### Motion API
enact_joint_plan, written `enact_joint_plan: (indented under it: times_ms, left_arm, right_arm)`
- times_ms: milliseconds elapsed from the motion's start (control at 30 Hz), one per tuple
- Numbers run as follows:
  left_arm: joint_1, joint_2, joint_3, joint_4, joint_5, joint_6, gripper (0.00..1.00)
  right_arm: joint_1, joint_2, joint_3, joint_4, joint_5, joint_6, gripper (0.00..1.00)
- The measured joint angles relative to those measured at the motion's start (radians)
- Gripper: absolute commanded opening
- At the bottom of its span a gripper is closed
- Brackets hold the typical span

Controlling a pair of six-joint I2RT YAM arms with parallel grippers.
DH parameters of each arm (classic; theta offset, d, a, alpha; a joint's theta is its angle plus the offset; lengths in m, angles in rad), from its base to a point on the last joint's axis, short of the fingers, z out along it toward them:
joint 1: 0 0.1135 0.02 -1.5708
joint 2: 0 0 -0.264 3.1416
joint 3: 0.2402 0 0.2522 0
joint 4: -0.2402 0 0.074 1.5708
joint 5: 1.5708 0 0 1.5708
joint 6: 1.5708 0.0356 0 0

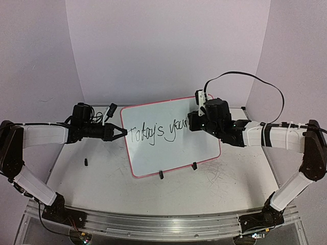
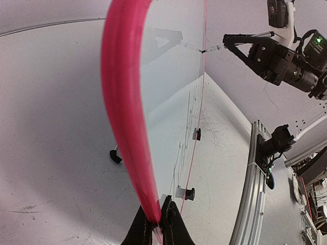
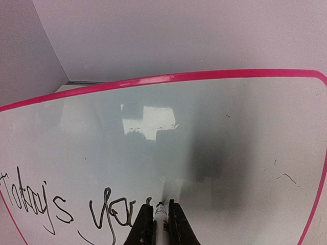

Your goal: Write a sentence on the whiteboard

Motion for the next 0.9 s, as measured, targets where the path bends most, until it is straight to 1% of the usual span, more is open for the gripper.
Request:
enact_joint_plan:
  times_ms: [233, 300, 433, 567, 700, 900]
  left_arm:
    - [0.000, 0.000, 0.000, 0.000, -0.002, 0.000, 0.00]
    - [0.000, 0.000, 0.000, 0.000, -0.002, 0.000, 0.00]
    - [0.000, -0.001, 0.000, 0.000, -0.002, 0.001, 0.00]
    - [-0.001, -0.001, 0.000, 0.000, -0.002, 0.001, 0.00]
    - [-0.001, -0.001, 0.000, 0.000, -0.002, 0.001, 0.00]
    - [-0.002, -0.002, 0.000, -0.001, -0.003, 0.001, 0.00]
  right_arm:
    - [-0.003, -0.016, -0.011, 0.009, 0.052, 0.013, 0.00]
    - [-0.008, -0.056, -0.048, 0.026, 0.041, 0.007, 0.00]
    - [-0.017, -0.185, -0.132, 0.045, 0.002, -0.024, 0.00]
    - [-0.035, -0.249, -0.147, 0.046, -0.021, -0.043, 0.00]
    - [-0.054, -0.219, -0.140, 0.025, -0.054, -0.039, 0.00]
    - [-0.059, -0.121, -0.100, -0.016, -0.054, -0.022, 0.00]
